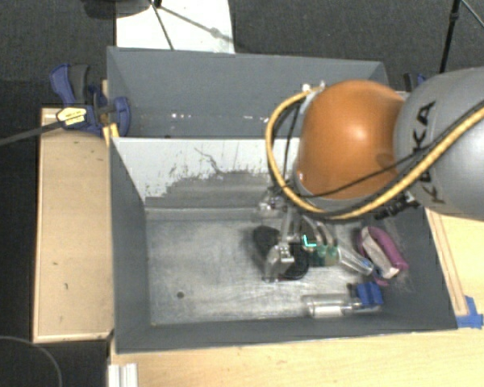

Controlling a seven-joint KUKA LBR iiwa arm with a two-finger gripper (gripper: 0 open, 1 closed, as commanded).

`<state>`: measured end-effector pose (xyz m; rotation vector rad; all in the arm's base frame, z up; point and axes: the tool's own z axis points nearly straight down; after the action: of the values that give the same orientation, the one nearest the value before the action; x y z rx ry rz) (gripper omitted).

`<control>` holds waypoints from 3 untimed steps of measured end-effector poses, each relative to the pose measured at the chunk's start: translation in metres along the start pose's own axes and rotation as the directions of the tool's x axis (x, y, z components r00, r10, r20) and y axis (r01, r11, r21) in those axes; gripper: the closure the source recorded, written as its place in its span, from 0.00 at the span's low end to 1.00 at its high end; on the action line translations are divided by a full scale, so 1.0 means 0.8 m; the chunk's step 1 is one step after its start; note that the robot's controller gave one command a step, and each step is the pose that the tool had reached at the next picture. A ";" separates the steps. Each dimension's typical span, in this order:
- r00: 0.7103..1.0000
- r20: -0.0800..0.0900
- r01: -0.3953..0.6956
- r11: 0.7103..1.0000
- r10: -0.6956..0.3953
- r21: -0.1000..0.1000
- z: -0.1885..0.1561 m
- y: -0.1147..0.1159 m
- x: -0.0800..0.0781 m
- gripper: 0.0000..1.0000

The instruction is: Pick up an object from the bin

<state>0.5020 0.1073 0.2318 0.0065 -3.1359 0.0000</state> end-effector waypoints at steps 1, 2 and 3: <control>0.998 0.003 0.057 0.998 -0.057 0.001 0.160 -0.056 -0.025 0.00; 0.946 0.013 0.324 0.946 -0.324 0.001 0.199 -0.113 -0.036 0.00; 0.947 0.015 0.320 0.947 -0.320 0.002 0.198 -0.175 -0.077 0.00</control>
Offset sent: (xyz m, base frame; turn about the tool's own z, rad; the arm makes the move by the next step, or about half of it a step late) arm 0.0197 -0.0431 -0.1246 -0.0591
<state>0.5634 -0.0323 0.0730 0.5176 -3.1086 -0.0018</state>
